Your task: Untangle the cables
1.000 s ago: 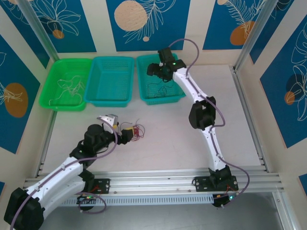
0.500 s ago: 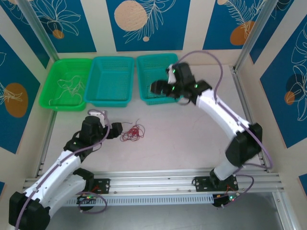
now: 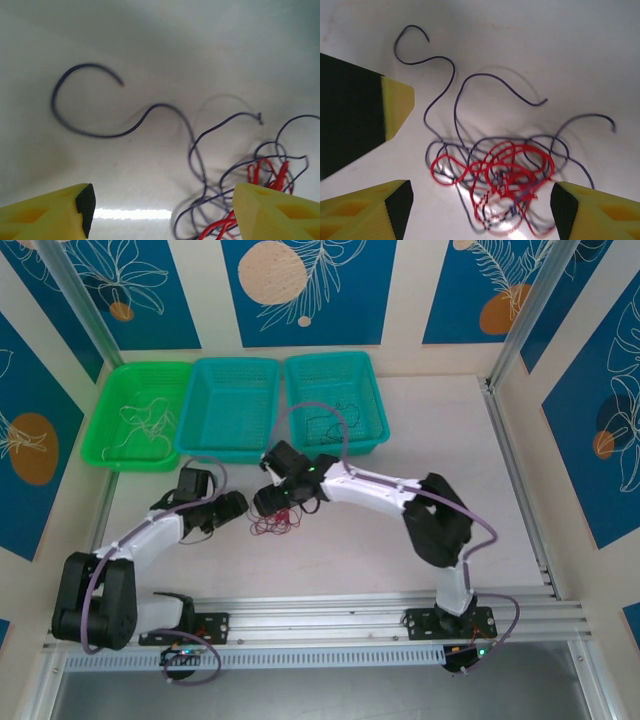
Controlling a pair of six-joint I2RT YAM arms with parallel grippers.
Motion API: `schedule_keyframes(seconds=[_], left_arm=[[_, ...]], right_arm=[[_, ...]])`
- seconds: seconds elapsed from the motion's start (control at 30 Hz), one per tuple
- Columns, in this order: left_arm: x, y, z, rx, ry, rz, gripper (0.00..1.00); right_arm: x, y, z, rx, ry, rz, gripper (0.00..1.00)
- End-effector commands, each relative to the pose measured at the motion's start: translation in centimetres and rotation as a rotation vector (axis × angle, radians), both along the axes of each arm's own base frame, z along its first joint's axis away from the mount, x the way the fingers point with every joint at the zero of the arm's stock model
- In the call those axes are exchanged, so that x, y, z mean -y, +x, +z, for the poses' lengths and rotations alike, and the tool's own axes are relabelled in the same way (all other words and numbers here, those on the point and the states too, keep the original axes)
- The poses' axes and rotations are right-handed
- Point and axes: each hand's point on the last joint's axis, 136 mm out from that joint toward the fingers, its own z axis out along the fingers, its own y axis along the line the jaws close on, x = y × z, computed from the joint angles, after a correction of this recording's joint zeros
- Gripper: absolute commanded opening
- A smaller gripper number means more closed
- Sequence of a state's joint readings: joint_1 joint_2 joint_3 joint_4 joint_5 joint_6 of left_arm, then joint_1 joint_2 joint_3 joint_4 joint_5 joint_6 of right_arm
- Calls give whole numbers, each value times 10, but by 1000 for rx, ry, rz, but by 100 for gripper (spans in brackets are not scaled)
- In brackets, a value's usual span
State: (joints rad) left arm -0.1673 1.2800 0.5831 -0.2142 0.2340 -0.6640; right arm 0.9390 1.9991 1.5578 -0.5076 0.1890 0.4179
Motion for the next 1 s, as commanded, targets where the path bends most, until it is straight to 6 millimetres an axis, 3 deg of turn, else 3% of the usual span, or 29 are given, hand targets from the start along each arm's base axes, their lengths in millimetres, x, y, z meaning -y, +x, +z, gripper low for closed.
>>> schedule_keyframes(seconds=[0.0, 0.3, 0.37, 0.47, 0.57, 0.73, 0.97], left_arm=[[20, 21, 16, 60, -108, -21, 71], [41, 14, -18, -37, -112, -88, 46], [45, 15, -19, -39, -105, -99, 35], [43, 15, -13, -24, -98, -85, 4], [36, 15, 8, 23, -65, -80, 0], [0, 11, 72, 155, 120, -53, 0], [-59, 6, 159, 296, 351, 46, 0]], right_arm=[[-1, 20, 9, 41, -1, -41, 73], [10, -1, -12, -29, -4, -58, 73], [11, -5, -21, -46, -19, -67, 73], [12, -8, -39, -72, -51, -92, 73], [28, -1, -62, -51, -154, -163, 63], [83, 4, -80, -47, -291, -326, 37], [187, 2, -88, -98, -391, -562, 29]])
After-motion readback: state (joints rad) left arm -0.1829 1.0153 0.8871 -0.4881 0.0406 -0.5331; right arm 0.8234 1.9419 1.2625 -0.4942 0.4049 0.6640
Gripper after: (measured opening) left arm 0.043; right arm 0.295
